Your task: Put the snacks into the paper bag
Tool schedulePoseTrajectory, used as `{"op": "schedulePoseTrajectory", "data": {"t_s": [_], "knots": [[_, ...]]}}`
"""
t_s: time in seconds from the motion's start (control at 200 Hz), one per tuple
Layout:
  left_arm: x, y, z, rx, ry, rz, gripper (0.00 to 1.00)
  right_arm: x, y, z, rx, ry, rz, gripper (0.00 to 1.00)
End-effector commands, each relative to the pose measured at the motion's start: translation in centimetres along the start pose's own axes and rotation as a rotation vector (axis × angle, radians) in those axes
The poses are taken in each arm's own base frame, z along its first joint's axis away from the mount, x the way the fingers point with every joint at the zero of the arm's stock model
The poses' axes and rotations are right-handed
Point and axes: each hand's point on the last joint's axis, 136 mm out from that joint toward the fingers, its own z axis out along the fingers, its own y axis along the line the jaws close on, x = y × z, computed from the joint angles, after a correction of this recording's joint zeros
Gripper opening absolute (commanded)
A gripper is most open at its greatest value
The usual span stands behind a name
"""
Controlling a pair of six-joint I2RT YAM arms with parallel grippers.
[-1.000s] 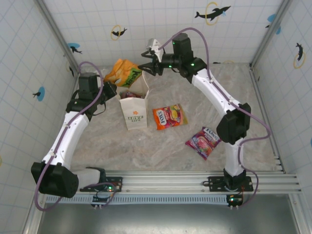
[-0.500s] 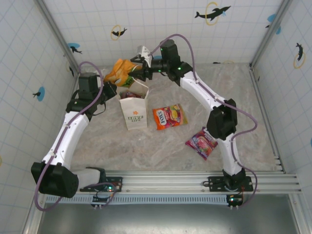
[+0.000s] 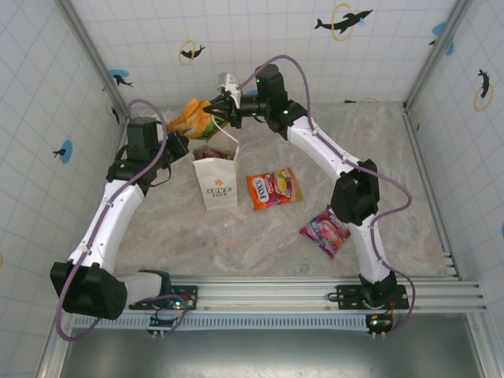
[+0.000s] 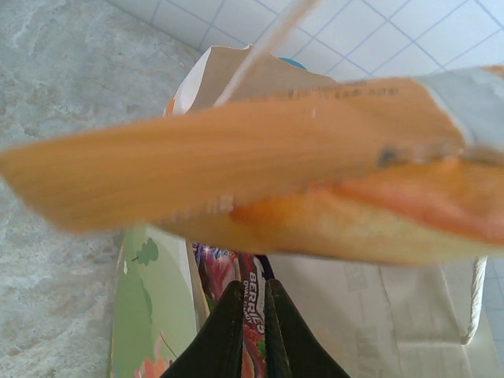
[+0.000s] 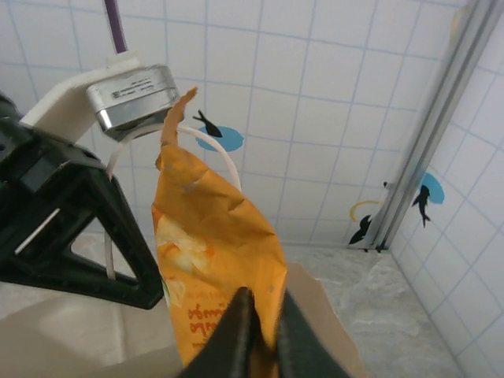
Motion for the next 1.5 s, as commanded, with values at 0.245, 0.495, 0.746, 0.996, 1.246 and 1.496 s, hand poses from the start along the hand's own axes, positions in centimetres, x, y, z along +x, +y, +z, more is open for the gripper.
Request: {"op": "schedulePoseTrajectory", "data": {"t_s": [0.245, 0.495, 0.746, 0.996, 1.246, 1.496], "knots": [[-0.3, 0.0, -0.2, -0.013, -0.004, 0.022, 0.13, -6.7, -1.6, -4.8, 0.304, -0.145, 0.122, 0.00], [-0.4, 0.0, 0.0, -0.015, -0.004, 0.026, 0.13, -7.9, 0.1, -6.5, 0.452, -0.184, 0.178, 0.00], [-0.3, 0.0, 0.2, -0.008, 0.003, 0.031, 0.13, -6.0, 1.7, -6.8, 0.270, -0.161, 0.094, 0.04], [-0.8, 0.0, 0.0, -0.023, -0.009, 0.051, 0.14, -4.5, 3.0, -7.6, 0.048, -0.160, 0.015, 0.08], [-1.5, -0.8, -1.3, -0.009, -0.035, 0.112, 0.30, -2.8, 2.9, -6.5, -0.001, -0.109, 0.016, 0.50], [-1.4, -2.0, -3.4, 0.041, -0.056, 0.264, 0.42, -2.1, 2.8, -5.7, 0.042, -0.069, -0.002, 0.50]]}}
